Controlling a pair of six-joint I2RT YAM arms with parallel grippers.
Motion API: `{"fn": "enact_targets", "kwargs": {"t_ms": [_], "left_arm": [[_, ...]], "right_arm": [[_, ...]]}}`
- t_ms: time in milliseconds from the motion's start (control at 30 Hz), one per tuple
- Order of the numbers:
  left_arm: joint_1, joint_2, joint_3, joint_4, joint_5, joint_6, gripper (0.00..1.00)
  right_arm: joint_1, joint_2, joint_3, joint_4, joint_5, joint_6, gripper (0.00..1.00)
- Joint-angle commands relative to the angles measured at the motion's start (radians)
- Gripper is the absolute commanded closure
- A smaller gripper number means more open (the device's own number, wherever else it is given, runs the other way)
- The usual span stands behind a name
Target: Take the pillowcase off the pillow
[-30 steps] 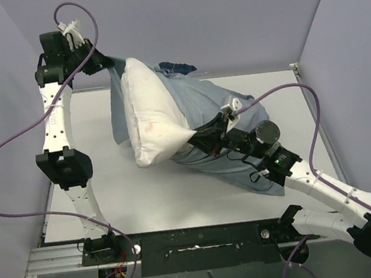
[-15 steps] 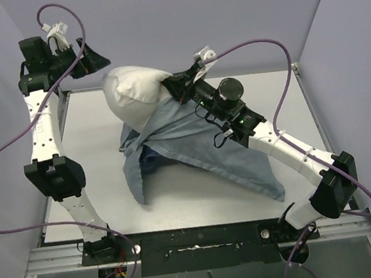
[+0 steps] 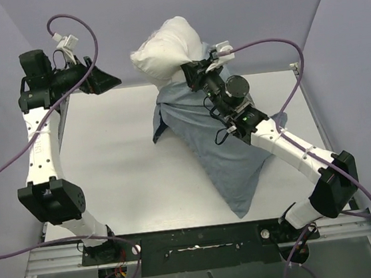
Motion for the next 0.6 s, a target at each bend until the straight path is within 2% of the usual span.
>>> {"fn": "enact_targets", "kwargs": {"t_ms": [0, 133, 267, 567], "left_arm": [[-0.07, -0.113, -0.023, 0.175, 0.117, -0.069, 0.02], [-0.14, -0.13, -0.076, 0.24, 0.123, -0.16, 0.02], [-0.158, -0.127, -0.136, 0.364, 0.055, -0.276, 0.02], [-0.218, -0.038, -0.088, 0.399, -0.033, -0.346, 0.02]], "right_arm": [[0.032, -0.027, 0.013, 0.212, 0.06, 0.002, 1.0], [0.058, -0.008, 0.015, 0.223, 0.076, -0.009, 1.0], [0.08, 0.01, 0.015, 0.223, 0.072, -0.011, 1.0], [0.148, 0.052, -0.002, 0.226, 0.045, 0.004, 1.0]]}}
